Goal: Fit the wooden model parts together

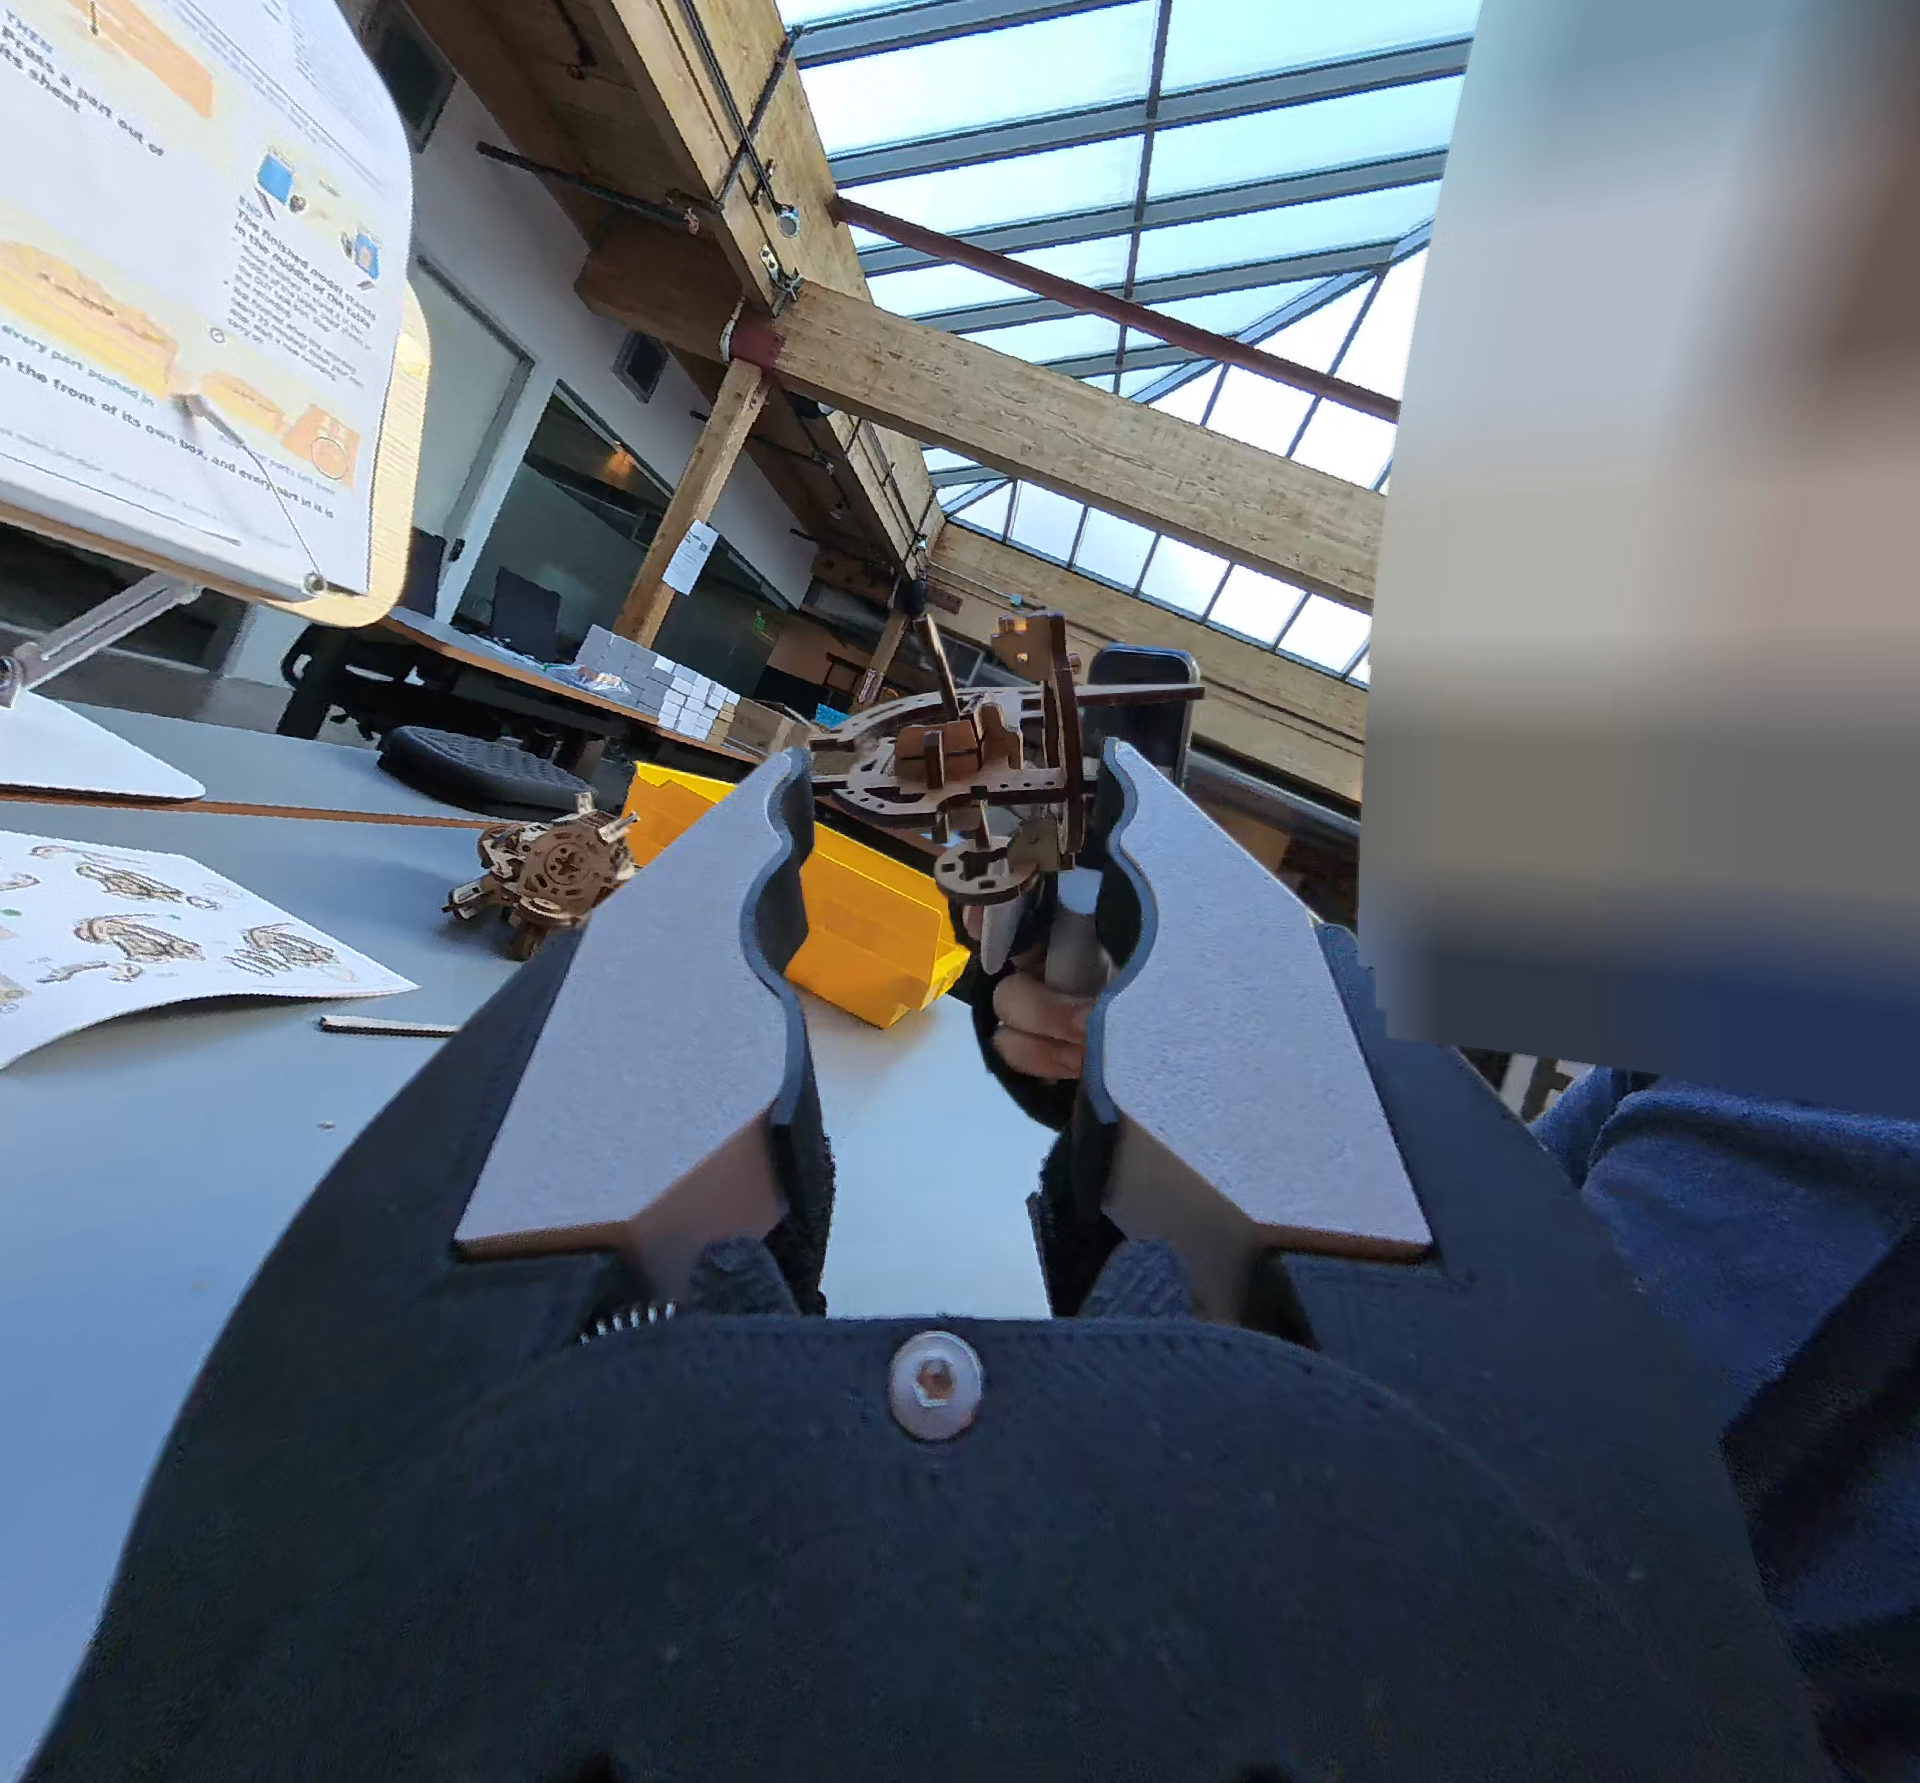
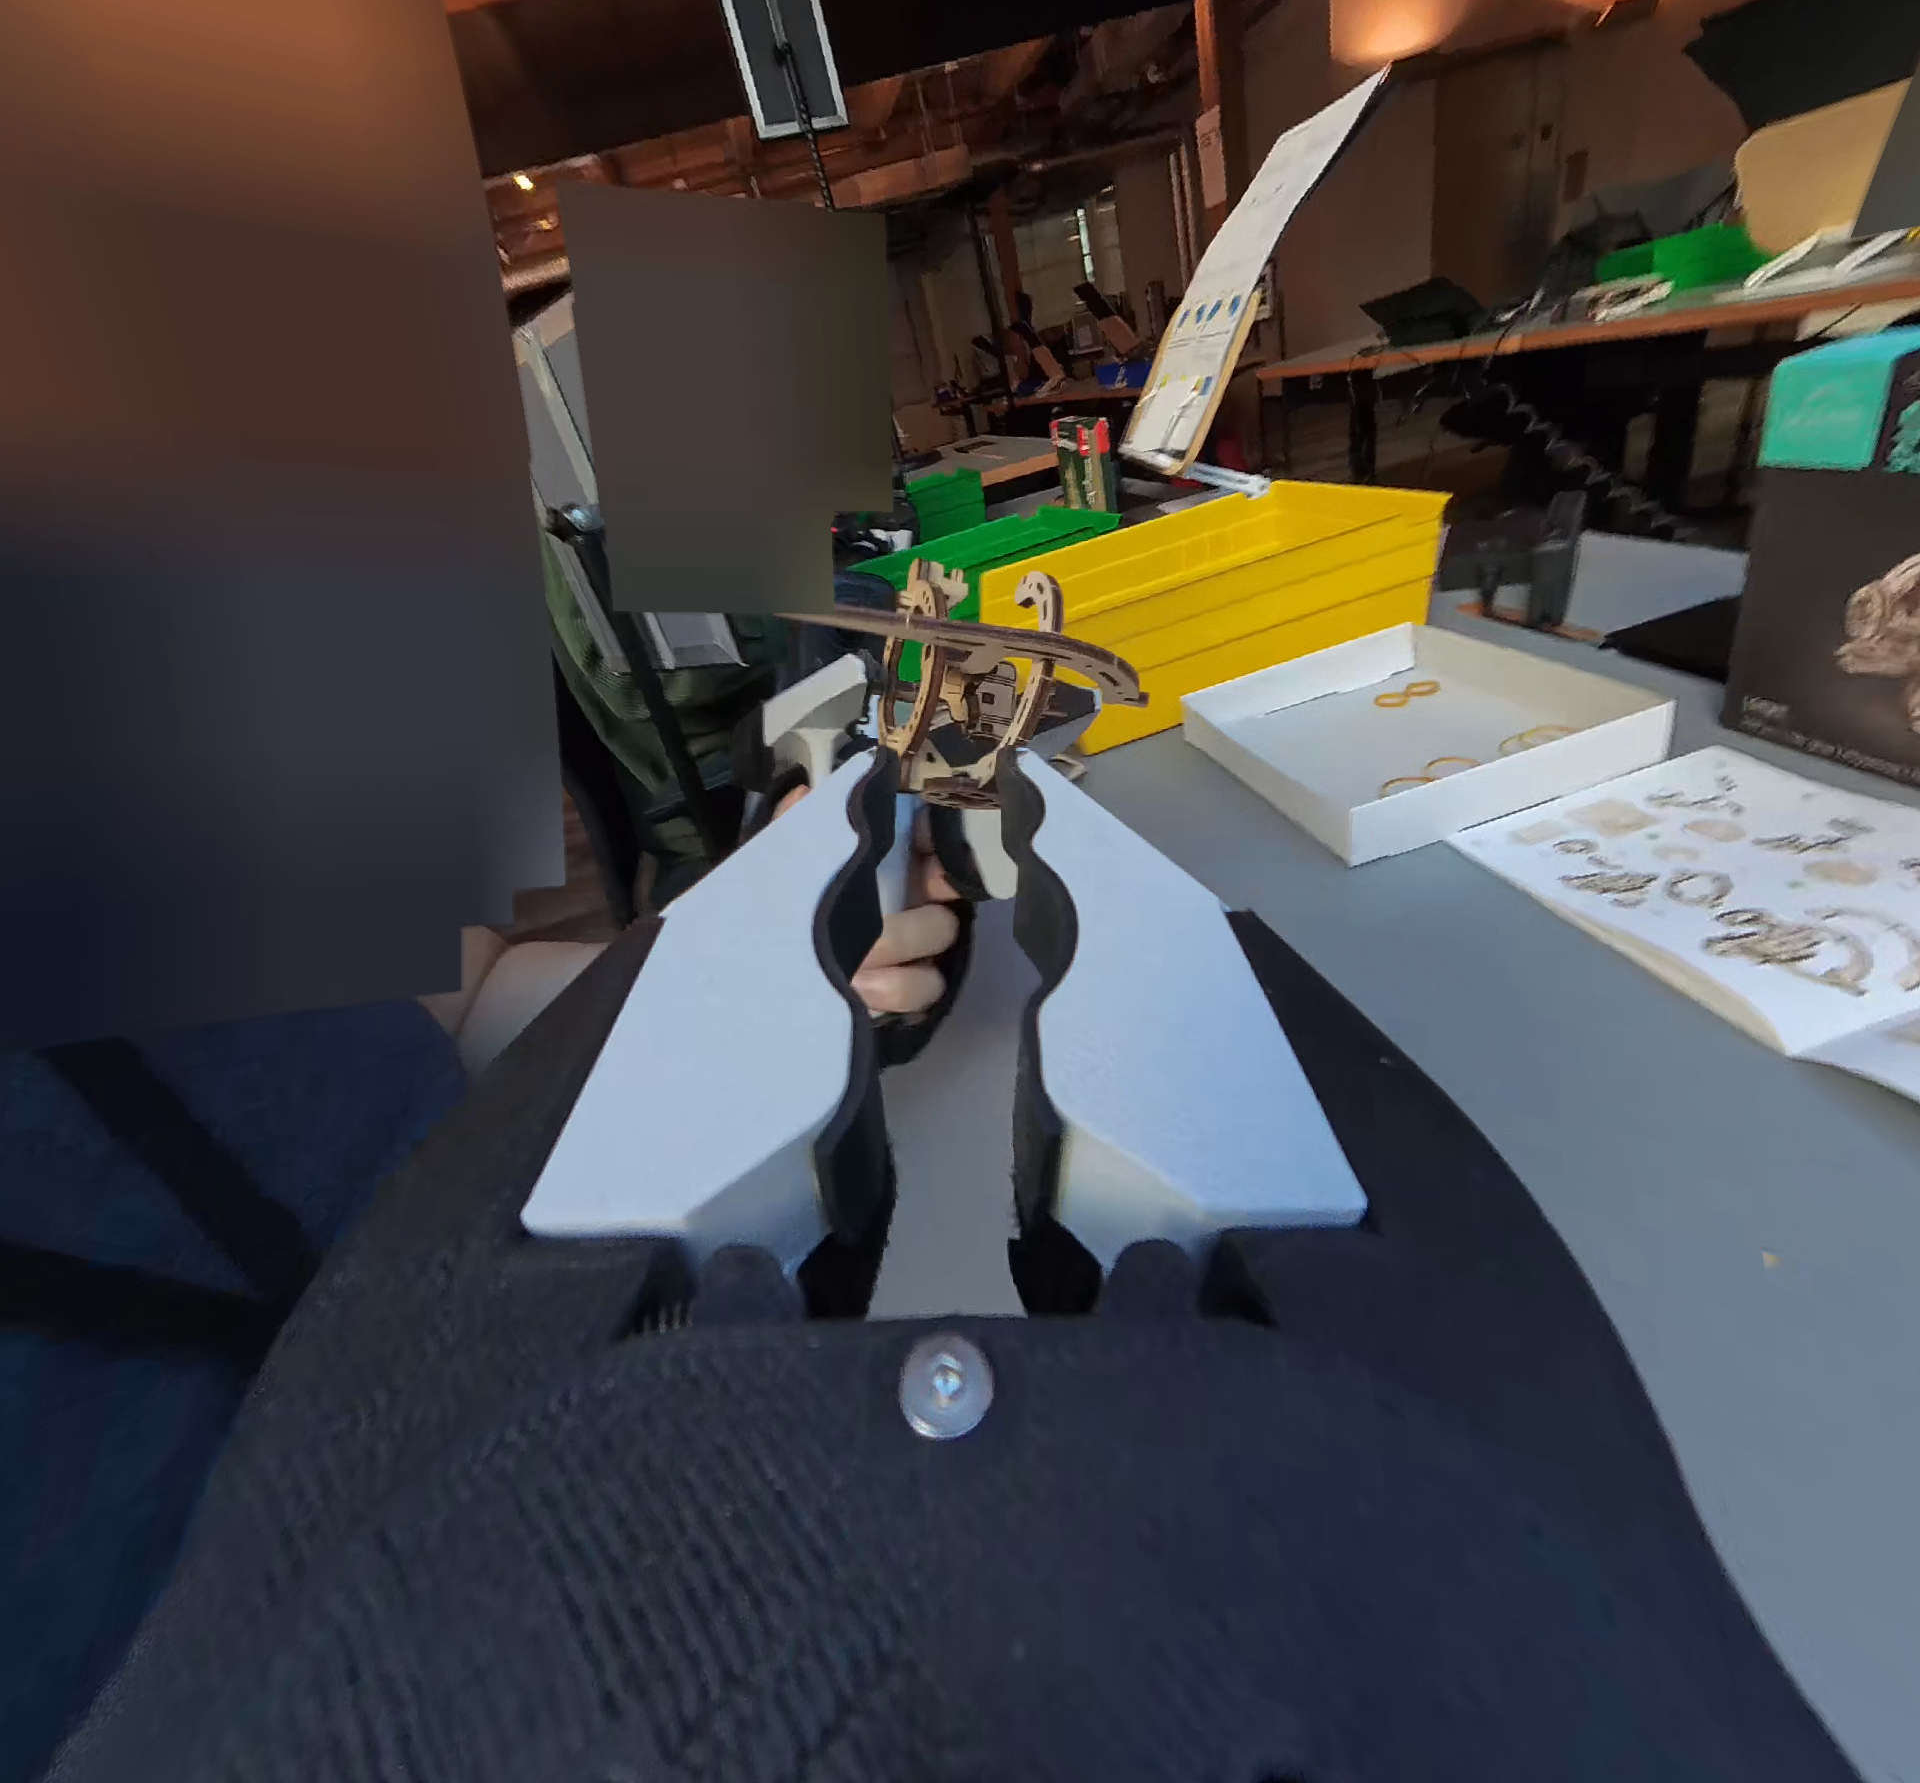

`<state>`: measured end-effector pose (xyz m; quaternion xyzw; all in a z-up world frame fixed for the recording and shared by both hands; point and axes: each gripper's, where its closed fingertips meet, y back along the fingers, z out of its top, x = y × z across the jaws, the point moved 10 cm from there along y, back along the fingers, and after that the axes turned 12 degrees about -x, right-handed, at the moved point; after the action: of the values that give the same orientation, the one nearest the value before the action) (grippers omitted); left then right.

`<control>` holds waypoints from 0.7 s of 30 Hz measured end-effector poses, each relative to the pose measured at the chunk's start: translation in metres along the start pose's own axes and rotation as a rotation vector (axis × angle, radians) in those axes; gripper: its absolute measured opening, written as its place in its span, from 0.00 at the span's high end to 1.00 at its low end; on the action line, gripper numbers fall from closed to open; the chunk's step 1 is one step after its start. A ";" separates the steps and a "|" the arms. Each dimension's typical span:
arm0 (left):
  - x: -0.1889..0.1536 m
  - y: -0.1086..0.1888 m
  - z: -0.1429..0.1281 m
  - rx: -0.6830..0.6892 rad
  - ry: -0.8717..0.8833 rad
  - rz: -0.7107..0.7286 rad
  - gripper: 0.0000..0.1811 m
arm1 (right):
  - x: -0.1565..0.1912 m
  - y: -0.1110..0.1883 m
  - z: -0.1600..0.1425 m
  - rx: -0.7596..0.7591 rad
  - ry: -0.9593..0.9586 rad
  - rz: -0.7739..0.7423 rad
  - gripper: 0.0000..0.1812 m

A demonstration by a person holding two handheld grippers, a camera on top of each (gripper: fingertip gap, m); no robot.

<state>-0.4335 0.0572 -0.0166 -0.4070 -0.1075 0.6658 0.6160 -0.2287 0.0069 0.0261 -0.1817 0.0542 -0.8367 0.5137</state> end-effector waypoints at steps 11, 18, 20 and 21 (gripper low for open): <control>-0.031 0.001 0.020 0.130 -0.744 -0.085 0.71 | -0.005 0.007 0.024 -0.001 -0.150 0.065 0.89; -0.047 0.000 0.021 0.182 -0.964 -0.149 0.71 | 0.017 0.001 0.037 0.123 0.324 0.118 0.87; -0.050 -0.001 0.018 0.196 -1.019 -0.165 0.71 | 0.025 -0.002 0.039 0.167 0.440 0.129 0.86; -0.052 -0.001 0.017 0.201 -1.049 -0.169 0.71 | 0.029 -0.004 0.039 0.186 0.493 0.144 0.86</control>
<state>-0.4489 0.0163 0.0163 0.0510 -0.3690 0.7349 0.5668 -0.2299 -0.0133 0.0705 0.0799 0.1135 -0.8185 0.5575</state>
